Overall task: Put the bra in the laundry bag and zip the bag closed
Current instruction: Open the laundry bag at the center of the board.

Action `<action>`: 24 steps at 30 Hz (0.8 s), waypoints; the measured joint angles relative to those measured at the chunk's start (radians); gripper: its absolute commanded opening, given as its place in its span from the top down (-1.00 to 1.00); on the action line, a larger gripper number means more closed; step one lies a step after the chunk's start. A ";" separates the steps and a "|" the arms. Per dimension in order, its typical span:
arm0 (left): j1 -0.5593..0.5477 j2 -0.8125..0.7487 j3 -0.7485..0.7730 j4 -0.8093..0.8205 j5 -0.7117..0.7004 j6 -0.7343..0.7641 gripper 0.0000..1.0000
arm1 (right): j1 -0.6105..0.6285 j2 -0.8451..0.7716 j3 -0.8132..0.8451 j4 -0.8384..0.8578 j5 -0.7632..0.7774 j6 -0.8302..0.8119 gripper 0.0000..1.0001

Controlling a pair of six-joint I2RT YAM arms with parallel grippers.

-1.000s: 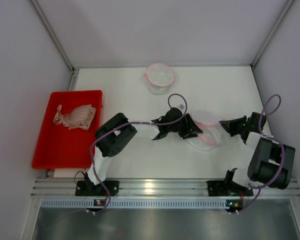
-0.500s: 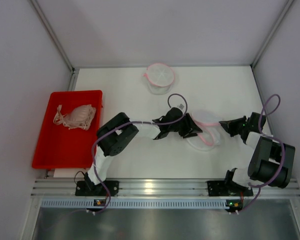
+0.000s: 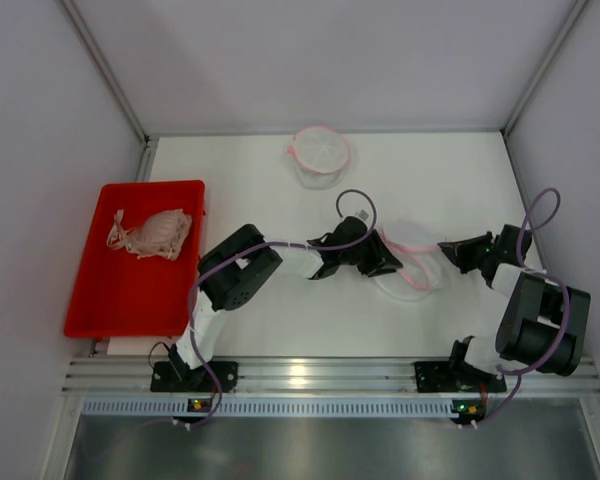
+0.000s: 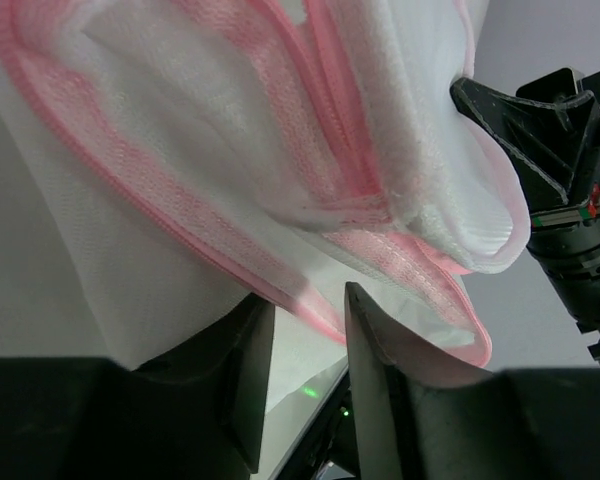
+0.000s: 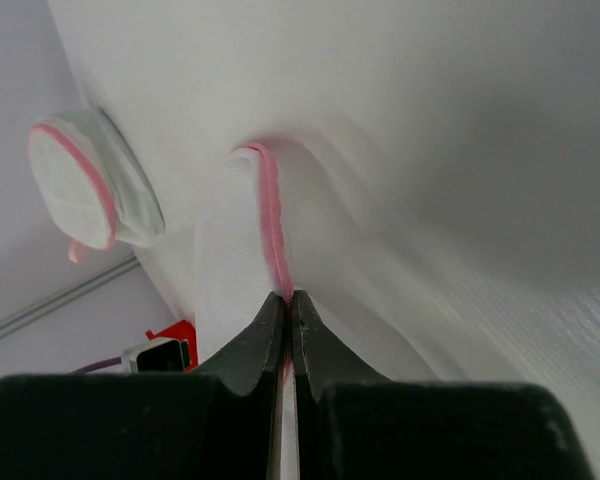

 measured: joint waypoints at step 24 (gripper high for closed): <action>0.180 -0.441 -0.138 -0.324 0.153 0.356 1.00 | -0.148 -0.003 0.123 -0.076 -0.005 -0.201 1.00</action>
